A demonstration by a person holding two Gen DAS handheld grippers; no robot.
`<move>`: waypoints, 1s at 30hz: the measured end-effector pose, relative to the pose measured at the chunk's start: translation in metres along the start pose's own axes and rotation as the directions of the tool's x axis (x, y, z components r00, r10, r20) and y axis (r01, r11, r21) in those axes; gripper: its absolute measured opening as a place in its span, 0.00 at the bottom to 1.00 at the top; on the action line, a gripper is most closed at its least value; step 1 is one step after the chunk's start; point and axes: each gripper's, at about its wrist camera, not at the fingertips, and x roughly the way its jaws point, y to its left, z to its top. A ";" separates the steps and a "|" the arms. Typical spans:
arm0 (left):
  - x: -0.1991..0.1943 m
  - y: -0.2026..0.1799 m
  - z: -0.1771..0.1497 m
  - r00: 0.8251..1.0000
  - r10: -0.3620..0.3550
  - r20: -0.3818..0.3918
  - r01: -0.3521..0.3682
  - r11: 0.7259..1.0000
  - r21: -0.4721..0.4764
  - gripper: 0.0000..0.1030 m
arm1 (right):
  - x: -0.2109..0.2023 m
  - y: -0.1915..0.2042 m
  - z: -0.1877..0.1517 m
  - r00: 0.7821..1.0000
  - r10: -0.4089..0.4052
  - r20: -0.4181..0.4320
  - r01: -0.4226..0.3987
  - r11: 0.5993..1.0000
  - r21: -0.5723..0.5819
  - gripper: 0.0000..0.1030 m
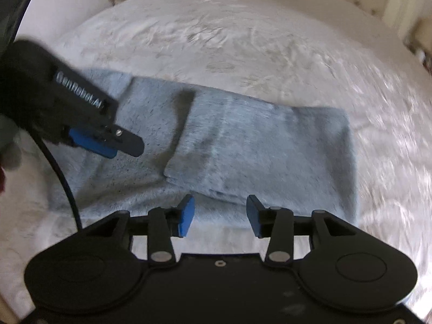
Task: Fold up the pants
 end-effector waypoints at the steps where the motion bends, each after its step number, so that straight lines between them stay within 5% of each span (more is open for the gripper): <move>1: 0.001 0.003 0.002 1.000 0.001 -0.005 -0.001 1.000 0.001 0.34 | 0.006 0.007 0.001 1.000 -0.010 -0.001 0.010 0.999 -0.031 0.44; 6: 0.000 0.018 0.016 1.000 -0.013 -0.017 0.012 1.000 -0.019 0.35 | 0.029 0.038 0.000 0.995 -0.093 0.031 0.098 0.969 -0.225 0.47; 9: 0.001 0.024 0.025 0.999 -0.021 -0.027 0.020 0.999 -0.031 0.35 | 0.044 0.055 -0.007 0.989 -0.136 0.065 0.150 0.915 -0.375 0.47; 12: 0.005 0.025 0.031 0.999 -0.031 -0.037 0.029 0.999 -0.037 0.35 | 0.049 0.066 -0.011 0.974 -0.174 0.142 0.222 0.846 -0.484 0.40; 13: 0.006 0.024 0.033 0.999 -0.035 -0.041 0.033 0.999 -0.036 0.35 | 0.050 0.066 -0.011 0.971 -0.181 0.157 0.237 0.831 -0.503 0.21; 14: 0.008 0.023 0.035 0.998 -0.040 -0.045 0.038 0.999 -0.034 0.36 | 0.050 0.064 -0.010 0.970 -0.184 0.161 0.241 0.830 -0.504 0.11; 21: 0.027 -0.003 0.047 0.990 -0.112 -0.088 0.111 0.994 -0.021 0.43 | 0.016 0.033 -0.004 0.966 -0.133 0.224 0.211 0.903 -0.373 0.10; 30: 0.054 -0.034 0.057 0.981 -0.136 -0.138 0.135 0.991 -0.019 0.52 | 0.004 0.016 0.001 0.972 -0.104 0.211 0.166 0.940 -0.299 0.10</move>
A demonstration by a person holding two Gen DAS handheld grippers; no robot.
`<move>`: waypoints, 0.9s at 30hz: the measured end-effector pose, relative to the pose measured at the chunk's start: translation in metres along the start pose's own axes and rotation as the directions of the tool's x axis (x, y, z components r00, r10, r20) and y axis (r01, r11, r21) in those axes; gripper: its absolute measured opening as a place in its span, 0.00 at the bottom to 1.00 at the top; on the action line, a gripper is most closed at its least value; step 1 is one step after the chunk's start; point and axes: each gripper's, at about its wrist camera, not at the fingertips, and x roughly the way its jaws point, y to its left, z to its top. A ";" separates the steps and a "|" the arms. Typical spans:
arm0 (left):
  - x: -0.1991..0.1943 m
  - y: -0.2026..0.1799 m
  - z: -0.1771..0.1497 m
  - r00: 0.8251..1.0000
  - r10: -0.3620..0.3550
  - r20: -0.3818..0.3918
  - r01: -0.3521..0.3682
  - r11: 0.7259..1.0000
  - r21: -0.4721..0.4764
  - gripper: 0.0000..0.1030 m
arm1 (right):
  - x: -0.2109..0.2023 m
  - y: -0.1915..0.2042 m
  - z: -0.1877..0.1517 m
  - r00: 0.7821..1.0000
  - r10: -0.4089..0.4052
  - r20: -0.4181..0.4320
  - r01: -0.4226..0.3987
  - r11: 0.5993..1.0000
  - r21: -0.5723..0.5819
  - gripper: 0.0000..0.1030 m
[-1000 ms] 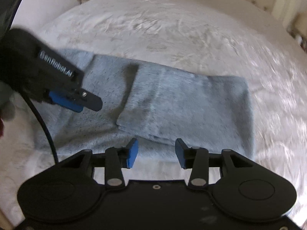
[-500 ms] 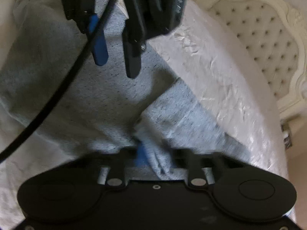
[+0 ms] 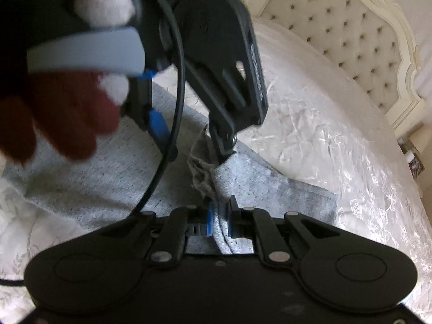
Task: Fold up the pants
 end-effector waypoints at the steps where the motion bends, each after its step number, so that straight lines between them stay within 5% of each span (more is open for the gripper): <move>1: 0.001 0.001 0.000 1.000 0.004 -0.006 -0.004 1.000 -0.006 0.52 | 0.001 -0.002 0.000 1.000 0.006 -0.005 -0.006 1.000 0.007 0.10; 10: -0.004 0.009 -0.008 0.997 -0.072 0.016 0.073 0.996 -0.059 0.60 | 0.007 0.010 -0.001 0.996 0.069 -0.047 -0.074 0.992 -0.105 0.10; 14: -0.005 0.011 -0.008 0.990 -0.131 0.047 0.135 0.986 -0.100 0.77 | 0.009 0.016 -0.003 0.996 0.073 -0.060 -0.082 0.985 -0.150 0.10; 20: 0.000 0.009 -0.008 0.998 -0.056 0.026 0.058 0.996 -0.072 0.80 | 0.002 0.022 -0.001 0.998 0.044 -0.036 -0.048 0.992 -0.120 0.10; 27: 0.019 0.015 -0.008 0.996 -0.083 -0.018 0.080 0.989 -0.124 0.83 | -0.011 0.025 0.001 0.999 0.047 -0.023 -0.049 0.994 -0.102 0.10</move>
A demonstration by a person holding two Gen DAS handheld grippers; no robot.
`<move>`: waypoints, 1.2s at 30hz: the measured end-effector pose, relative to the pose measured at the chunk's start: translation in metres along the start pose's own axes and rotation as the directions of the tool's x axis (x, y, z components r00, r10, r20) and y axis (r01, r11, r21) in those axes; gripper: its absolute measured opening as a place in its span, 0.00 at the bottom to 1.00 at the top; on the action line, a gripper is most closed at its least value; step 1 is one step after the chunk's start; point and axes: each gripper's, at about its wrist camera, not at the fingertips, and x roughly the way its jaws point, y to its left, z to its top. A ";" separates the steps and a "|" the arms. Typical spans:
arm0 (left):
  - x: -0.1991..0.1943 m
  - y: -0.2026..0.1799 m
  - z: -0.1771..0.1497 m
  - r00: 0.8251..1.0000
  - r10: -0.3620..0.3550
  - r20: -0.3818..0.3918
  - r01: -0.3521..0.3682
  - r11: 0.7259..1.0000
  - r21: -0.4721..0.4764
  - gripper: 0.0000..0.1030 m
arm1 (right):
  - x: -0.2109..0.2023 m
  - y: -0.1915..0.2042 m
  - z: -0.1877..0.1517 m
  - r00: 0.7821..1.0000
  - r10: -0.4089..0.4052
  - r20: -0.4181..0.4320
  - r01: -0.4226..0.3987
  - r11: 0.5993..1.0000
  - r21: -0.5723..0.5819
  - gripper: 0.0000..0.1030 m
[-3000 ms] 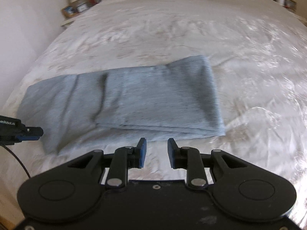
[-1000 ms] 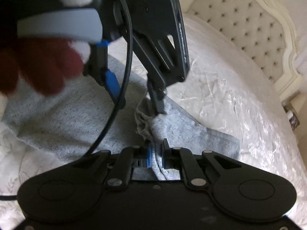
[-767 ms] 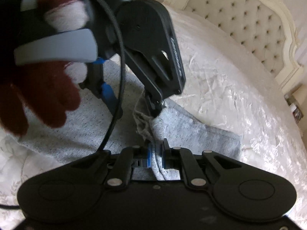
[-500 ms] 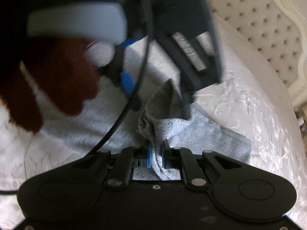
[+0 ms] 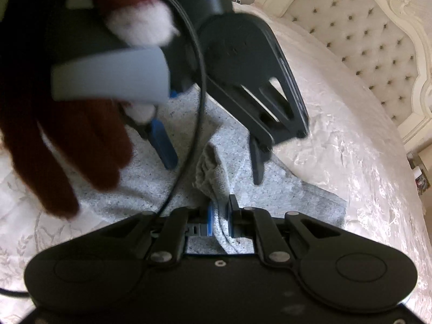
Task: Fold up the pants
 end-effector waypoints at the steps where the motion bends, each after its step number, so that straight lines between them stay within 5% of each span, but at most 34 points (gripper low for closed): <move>1: 0.005 -0.001 0.001 1.000 -0.009 -0.008 0.009 1.000 -0.006 0.83 | 0.000 0.001 0.000 1.000 0.001 0.000 -0.001 1.000 -0.003 0.10; 5: 0.015 -0.007 0.006 0.999 -0.050 -0.006 0.050 0.999 0.006 0.78 | -0.002 -0.004 0.000 1.000 -0.002 0.005 0.002 1.000 0.005 0.10; 8: -0.007 -0.021 0.002 0.998 -0.009 0.065 0.002 0.993 0.116 0.42 | -0.015 -0.006 0.008 0.999 0.002 0.033 -0.003 0.999 0.032 0.10; 9: -0.017 -0.025 -0.001 0.996 0.008 0.091 -0.023 0.986 0.162 0.41 | -0.021 -0.007 0.012 0.999 0.013 0.049 -0.015 0.999 0.052 0.11; 15: -0.054 -0.003 -0.007 0.981 0.099 0.167 -0.132 0.972 0.196 0.41 | -0.021 0.022 0.037 0.990 0.102 0.100 -0.110 0.991 0.079 0.10; 19: -0.043 0.021 0.003 0.968 0.179 0.177 -0.210 0.963 0.171 0.41 | 0.006 0.038 0.040 0.992 0.123 0.036 -0.127 0.987 0.101 0.14; 25: -0.033 0.036 0.010 0.963 0.208 0.172 -0.236 0.958 0.161 0.41 | -0.019 -0.010 0.018 0.982 0.184 0.053 -0.191 0.957 0.219 0.26; 30: -0.031 0.034 0.011 0.959 0.227 0.168 -0.255 0.951 0.172 0.41 | -0.024 -0.084 -0.017 0.997 0.077 -0.024 -0.059 0.898 0.435 0.26; 31: -0.030 0.034 0.013 0.959 0.227 0.168 -0.255 0.953 0.165 0.41 | -0.023 -0.095 -0.027 0.996 0.074 -0.056 -0.038 0.878 0.477 0.18; 36: -0.027 0.036 0.017 0.960 0.233 0.158 -0.255 0.957 0.137 0.42 | -0.025 -0.115 -0.072 0.981 -0.014 -0.196 0.111 0.864 0.492 0.15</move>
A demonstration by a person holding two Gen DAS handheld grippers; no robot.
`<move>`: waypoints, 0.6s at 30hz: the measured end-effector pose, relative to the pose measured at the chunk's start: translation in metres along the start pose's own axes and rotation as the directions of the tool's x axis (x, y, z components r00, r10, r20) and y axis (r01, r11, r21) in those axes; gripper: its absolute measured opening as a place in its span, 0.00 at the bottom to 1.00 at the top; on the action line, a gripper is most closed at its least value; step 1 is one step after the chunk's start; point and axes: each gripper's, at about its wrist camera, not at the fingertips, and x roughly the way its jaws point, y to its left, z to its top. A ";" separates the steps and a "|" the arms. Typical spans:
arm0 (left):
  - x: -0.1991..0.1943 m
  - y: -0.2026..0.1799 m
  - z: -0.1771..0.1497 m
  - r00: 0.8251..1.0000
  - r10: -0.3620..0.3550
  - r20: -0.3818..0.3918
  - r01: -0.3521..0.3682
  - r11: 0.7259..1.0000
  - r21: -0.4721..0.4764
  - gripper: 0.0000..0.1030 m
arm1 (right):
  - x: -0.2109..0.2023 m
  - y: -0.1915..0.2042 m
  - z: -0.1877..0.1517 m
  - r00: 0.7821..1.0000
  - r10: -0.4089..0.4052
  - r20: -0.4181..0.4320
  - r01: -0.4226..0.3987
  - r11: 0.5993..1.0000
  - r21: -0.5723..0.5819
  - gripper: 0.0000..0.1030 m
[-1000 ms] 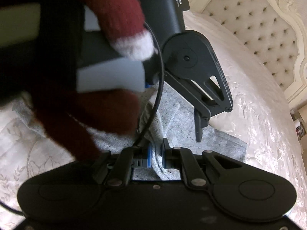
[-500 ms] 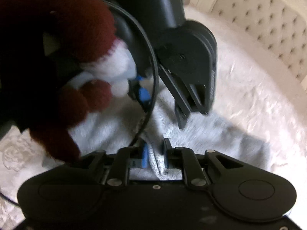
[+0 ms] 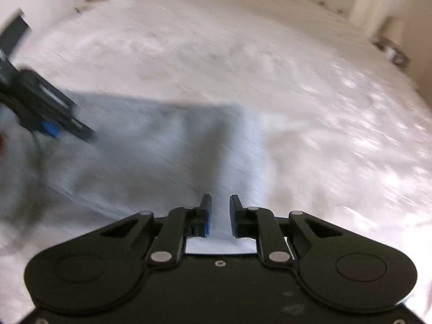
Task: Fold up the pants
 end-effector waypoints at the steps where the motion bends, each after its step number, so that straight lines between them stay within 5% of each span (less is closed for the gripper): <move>1: 0.001 0.000 0.000 1.000 0.001 -0.002 -0.001 1.000 -0.003 0.42 | -0.003 -0.003 -0.007 1.000 -0.015 -0.011 0.015 1.000 0.012 0.16; 5: 0.002 0.001 0.003 1.000 0.007 -0.013 -0.007 1.000 -0.019 0.42 | -0.002 -0.014 -0.037 0.997 -0.062 -0.050 0.063 0.998 0.030 0.35; 13: 0.005 -0.004 0.005 0.999 0.032 -0.019 -0.032 0.999 -0.019 0.42 | 0.029 0.011 -0.022 0.997 -0.070 -0.021 0.069 0.997 -0.047 0.35; 15: 0.005 -0.003 0.005 0.999 0.033 -0.018 -0.033 0.999 -0.021 0.42 | 0.041 0.006 -0.018 0.990 -0.133 -0.039 0.131 0.990 -0.050 0.33; 18: 0.006 -0.002 0.005 0.999 0.028 -0.017 -0.028 0.999 -0.033 0.42 | 0.055 -0.026 -0.022 0.977 -0.181 -0.116 0.191 0.979 0.078 0.44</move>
